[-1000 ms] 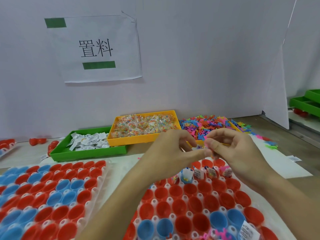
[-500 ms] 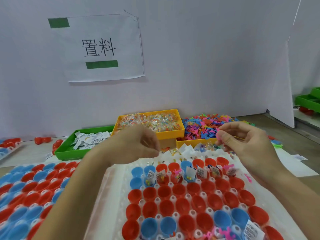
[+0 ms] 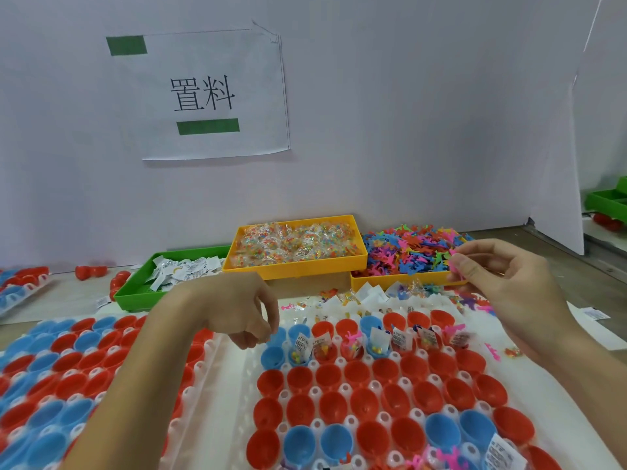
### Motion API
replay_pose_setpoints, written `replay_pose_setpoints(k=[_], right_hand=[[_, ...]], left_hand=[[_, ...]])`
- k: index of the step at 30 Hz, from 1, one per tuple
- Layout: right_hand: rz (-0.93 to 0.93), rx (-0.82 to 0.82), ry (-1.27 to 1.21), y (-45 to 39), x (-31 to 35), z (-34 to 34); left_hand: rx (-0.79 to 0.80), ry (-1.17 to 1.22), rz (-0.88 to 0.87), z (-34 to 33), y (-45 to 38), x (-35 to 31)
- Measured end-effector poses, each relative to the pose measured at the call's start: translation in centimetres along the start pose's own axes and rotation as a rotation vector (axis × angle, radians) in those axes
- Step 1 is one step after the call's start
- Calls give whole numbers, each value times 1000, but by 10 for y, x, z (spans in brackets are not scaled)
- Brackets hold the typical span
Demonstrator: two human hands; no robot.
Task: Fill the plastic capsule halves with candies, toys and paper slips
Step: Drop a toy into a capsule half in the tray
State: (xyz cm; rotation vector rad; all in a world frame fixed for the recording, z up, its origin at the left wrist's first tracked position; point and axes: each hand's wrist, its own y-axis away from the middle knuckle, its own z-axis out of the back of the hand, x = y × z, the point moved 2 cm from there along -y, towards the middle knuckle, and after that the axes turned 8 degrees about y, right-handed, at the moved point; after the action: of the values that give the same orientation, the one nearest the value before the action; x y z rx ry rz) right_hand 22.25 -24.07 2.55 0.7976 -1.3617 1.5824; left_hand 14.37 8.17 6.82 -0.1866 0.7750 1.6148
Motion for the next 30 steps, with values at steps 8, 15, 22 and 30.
replay_pose_setpoints(k=[8, 15, 22, 30], right_hand=[[2, -11, 22, -1, -2, 2], [2, -12, 34, -1, -1, 3], [-6, -11, 27, -1, 2, 3], [-27, 13, 37, 1, 3, 3]], left_hand=[[38, -47, 20, -1, -1, -1], [50, -68, 26, -6, -5, -5], [50, -96, 70, -11, -11, -5], [45, -90, 68, -12, -15, -1]])
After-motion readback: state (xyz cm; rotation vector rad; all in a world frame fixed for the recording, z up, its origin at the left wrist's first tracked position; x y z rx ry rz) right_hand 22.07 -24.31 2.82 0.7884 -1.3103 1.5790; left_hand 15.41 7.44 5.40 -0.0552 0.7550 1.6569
